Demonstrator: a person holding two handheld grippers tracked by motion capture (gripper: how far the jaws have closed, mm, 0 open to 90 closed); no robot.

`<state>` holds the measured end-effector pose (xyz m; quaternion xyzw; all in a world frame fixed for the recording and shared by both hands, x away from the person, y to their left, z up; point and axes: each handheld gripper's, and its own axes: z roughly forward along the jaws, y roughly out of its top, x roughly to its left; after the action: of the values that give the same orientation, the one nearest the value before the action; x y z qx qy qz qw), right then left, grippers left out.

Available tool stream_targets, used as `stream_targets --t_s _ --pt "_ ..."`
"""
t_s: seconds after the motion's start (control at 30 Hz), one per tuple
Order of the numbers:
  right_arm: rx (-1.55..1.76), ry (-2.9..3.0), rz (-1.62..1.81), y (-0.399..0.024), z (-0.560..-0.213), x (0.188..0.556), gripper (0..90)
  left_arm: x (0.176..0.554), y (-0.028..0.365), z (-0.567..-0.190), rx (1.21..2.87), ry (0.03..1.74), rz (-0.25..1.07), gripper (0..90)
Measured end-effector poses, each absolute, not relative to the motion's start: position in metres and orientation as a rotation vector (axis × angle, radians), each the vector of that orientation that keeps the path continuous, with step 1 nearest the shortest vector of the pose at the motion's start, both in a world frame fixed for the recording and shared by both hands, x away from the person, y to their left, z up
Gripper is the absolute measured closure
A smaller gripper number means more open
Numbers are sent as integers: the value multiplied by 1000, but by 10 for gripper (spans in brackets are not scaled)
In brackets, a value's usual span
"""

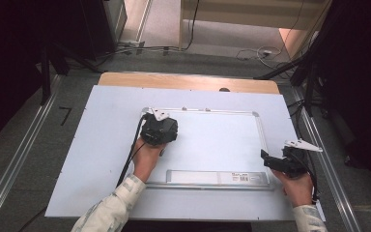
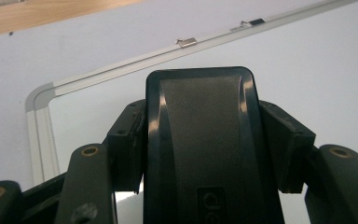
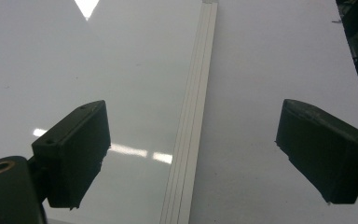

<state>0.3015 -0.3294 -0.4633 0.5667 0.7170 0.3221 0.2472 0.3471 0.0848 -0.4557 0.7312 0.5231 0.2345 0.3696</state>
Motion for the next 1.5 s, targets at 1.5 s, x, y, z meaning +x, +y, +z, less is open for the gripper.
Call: stream_targets --t_s 1.5 --pt "1553 1948 887 -332 -463 301 85 400 126 -465 1735 1674 694 405"
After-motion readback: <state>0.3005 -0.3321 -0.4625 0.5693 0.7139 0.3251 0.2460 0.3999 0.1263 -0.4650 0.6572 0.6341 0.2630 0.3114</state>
